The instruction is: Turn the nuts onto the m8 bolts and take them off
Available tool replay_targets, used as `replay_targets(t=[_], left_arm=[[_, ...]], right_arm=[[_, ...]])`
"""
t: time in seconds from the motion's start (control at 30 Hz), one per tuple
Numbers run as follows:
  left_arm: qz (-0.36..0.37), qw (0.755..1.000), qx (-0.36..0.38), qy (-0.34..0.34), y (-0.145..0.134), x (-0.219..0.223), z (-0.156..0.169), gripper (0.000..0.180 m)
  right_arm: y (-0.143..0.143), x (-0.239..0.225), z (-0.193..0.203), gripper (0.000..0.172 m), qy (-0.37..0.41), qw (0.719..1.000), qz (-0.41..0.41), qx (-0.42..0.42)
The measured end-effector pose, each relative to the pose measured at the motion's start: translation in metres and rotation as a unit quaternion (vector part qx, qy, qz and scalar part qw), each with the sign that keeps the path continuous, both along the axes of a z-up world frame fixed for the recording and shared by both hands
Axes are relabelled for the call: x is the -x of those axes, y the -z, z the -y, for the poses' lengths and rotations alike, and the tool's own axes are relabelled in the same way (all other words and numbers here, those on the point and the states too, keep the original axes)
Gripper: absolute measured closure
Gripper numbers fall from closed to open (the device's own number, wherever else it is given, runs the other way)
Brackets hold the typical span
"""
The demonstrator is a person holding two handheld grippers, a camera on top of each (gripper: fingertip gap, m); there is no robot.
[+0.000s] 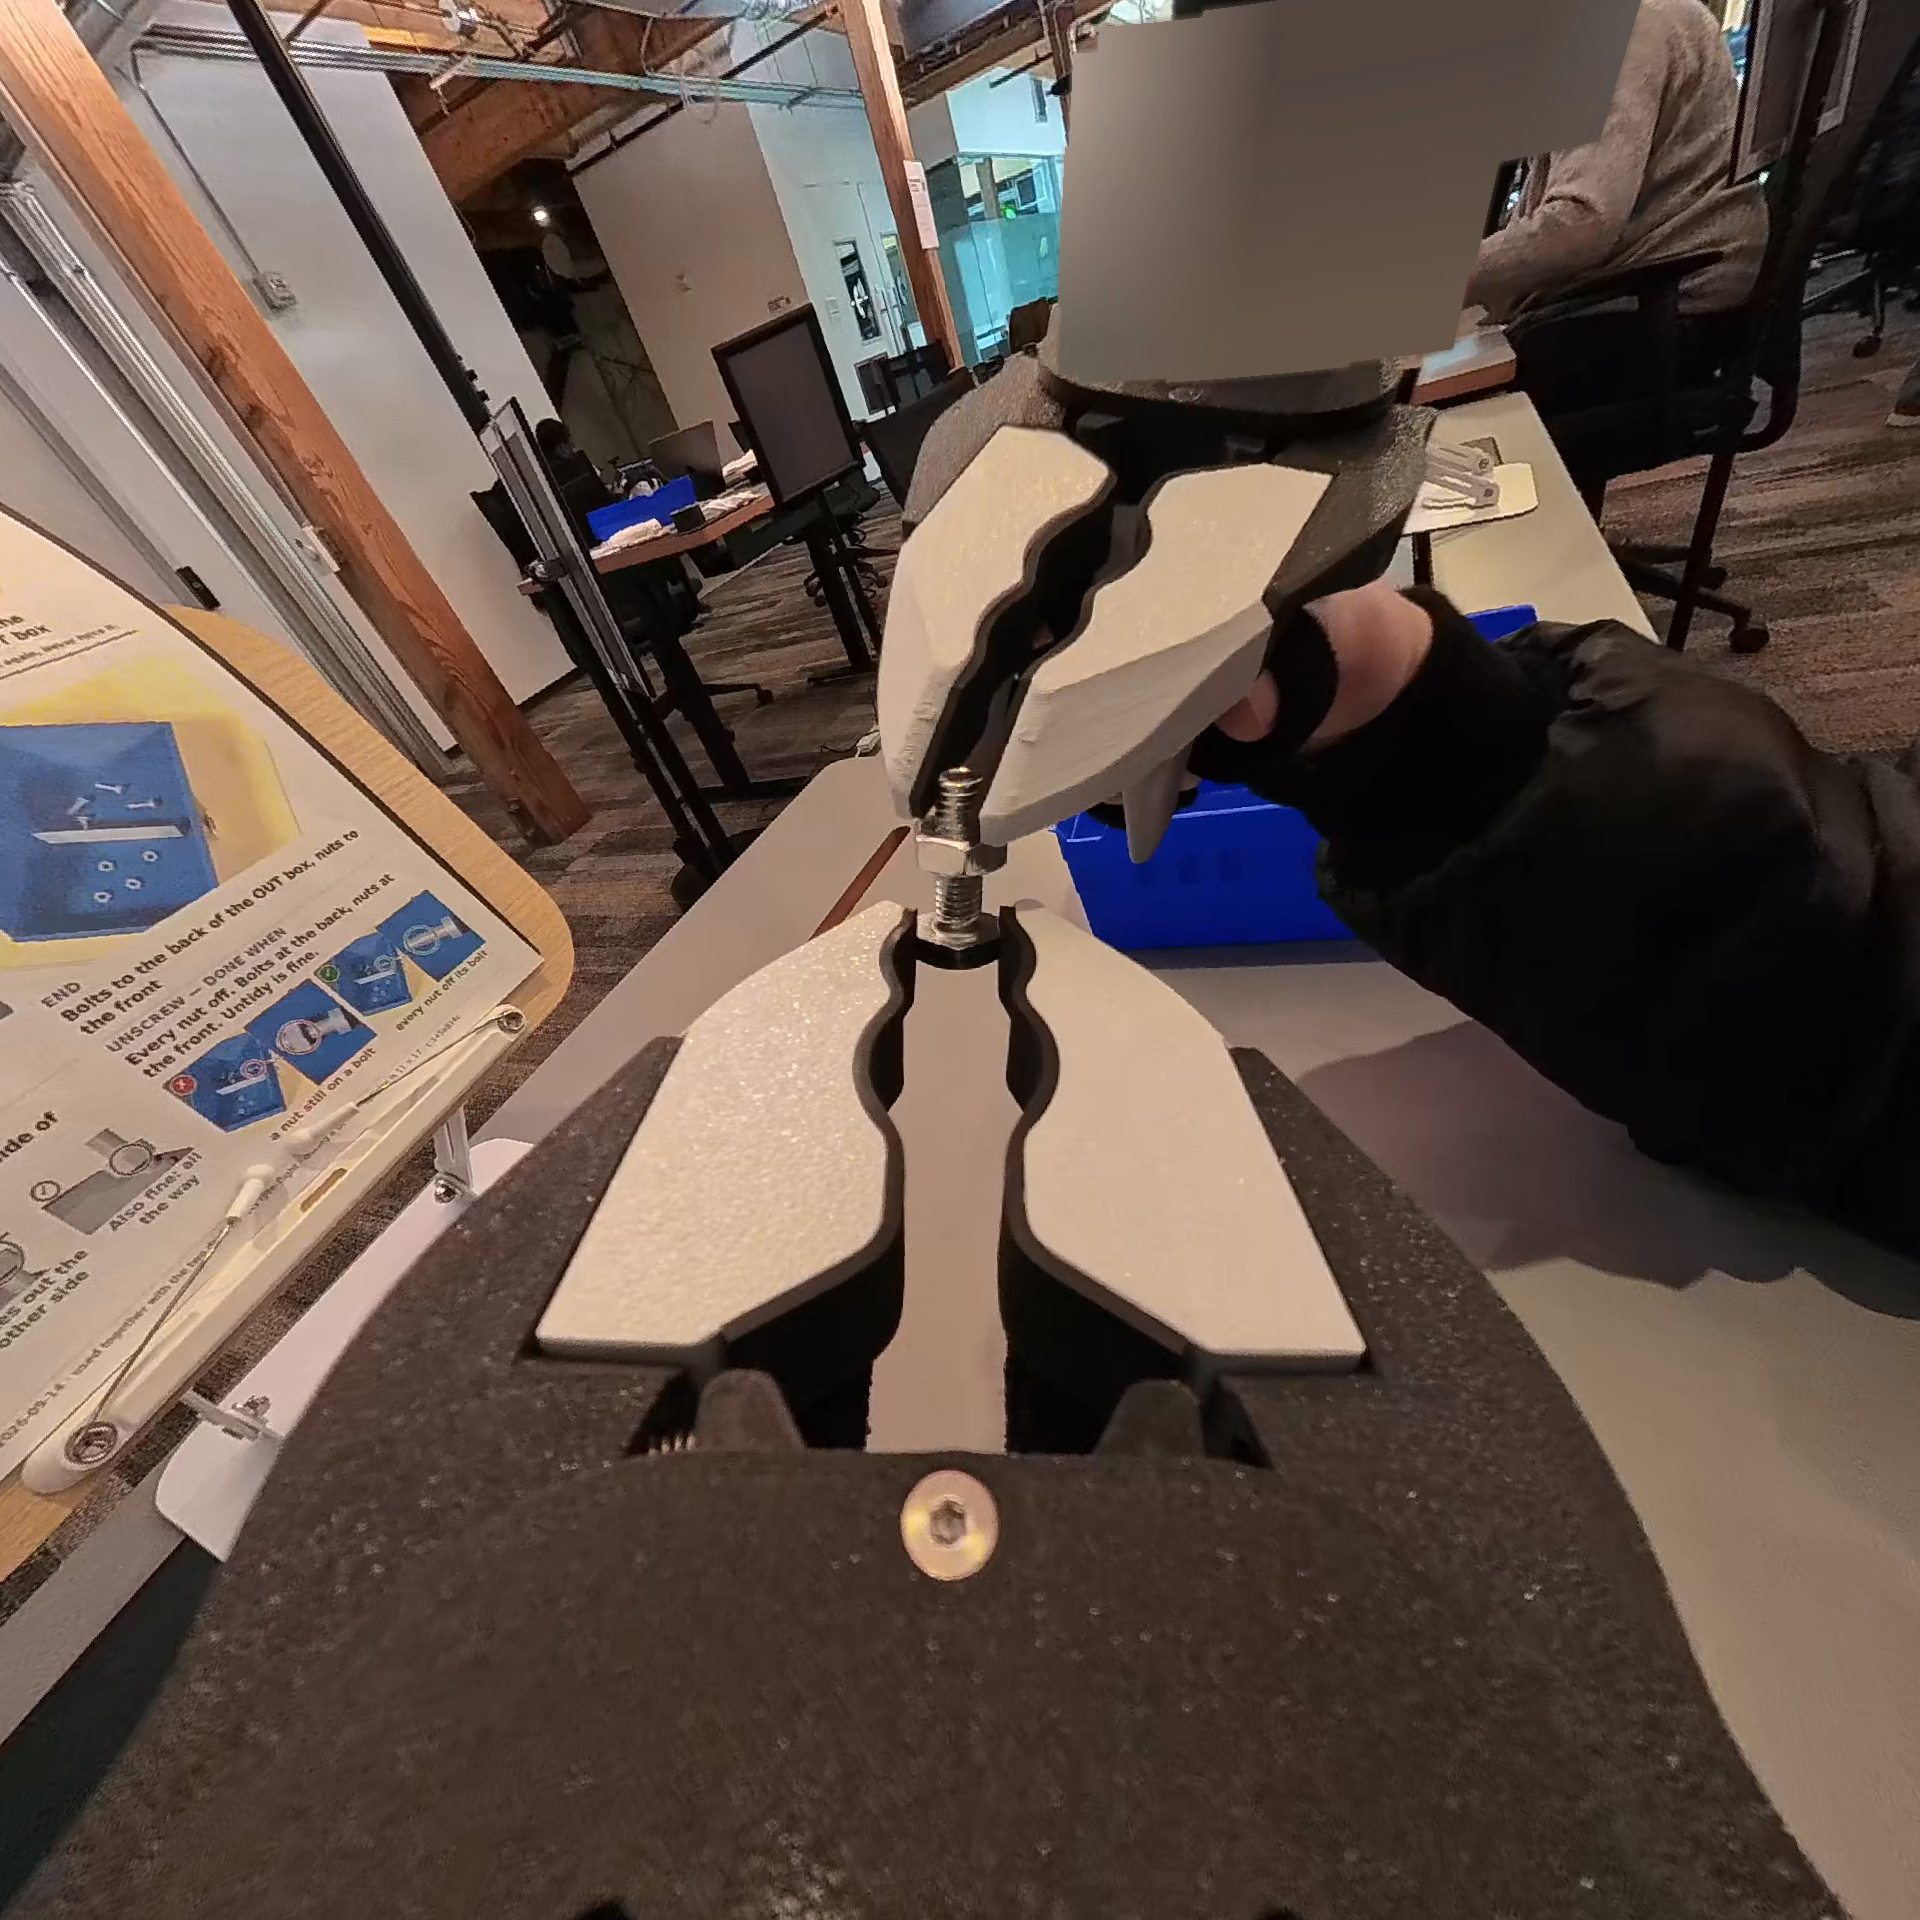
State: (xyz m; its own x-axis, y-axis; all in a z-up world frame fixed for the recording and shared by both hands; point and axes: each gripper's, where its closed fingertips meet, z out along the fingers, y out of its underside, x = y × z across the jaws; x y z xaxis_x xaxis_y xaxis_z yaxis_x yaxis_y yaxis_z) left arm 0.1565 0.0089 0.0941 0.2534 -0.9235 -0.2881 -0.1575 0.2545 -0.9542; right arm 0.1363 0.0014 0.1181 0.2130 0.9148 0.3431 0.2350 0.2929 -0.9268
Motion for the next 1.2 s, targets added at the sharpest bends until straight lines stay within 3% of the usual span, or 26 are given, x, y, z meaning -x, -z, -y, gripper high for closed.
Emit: replay_targets(t=[0.27,0.43,0.63,0.8,1.03,1.2], left_arm=[[0.006,1.0,0.0,-0.005,-0.001,0.0,-0.001,0.165],[0.002,1.0,0.014,-0.013,0.002,0.001,-0.004,0.148],[-0.047,0.998,0.007,-0.031,0.015,0.003,-0.008,0.147],[-0.072,0.996,-0.018,-0.049,0.015,0.007,-0.006,0.151],[-0.057,0.998,-0.014,-0.025,0.006,0.003,0.009,0.153],[-0.052,0.998,-0.017,-0.024,0.001,0.006,0.013,0.155]], right_arm=[[-0.001,-0.001,-0.003,0.165,-0.007,1.0,-0.012,0.021],[-0.004,-0.008,-0.011,0.165,0.002,0.998,-0.037,0.054],[-0.027,-0.039,-0.012,0.165,0.009,0.985,-0.12,0.124],[-0.046,-0.071,0.013,0.165,0.03,0.976,-0.165,0.138],[-0.041,-0.143,0.04,0.165,0.17,0.966,-0.109,0.159],[0.003,-0.239,0.039,0.165,0.327,0.915,0.004,0.237]])
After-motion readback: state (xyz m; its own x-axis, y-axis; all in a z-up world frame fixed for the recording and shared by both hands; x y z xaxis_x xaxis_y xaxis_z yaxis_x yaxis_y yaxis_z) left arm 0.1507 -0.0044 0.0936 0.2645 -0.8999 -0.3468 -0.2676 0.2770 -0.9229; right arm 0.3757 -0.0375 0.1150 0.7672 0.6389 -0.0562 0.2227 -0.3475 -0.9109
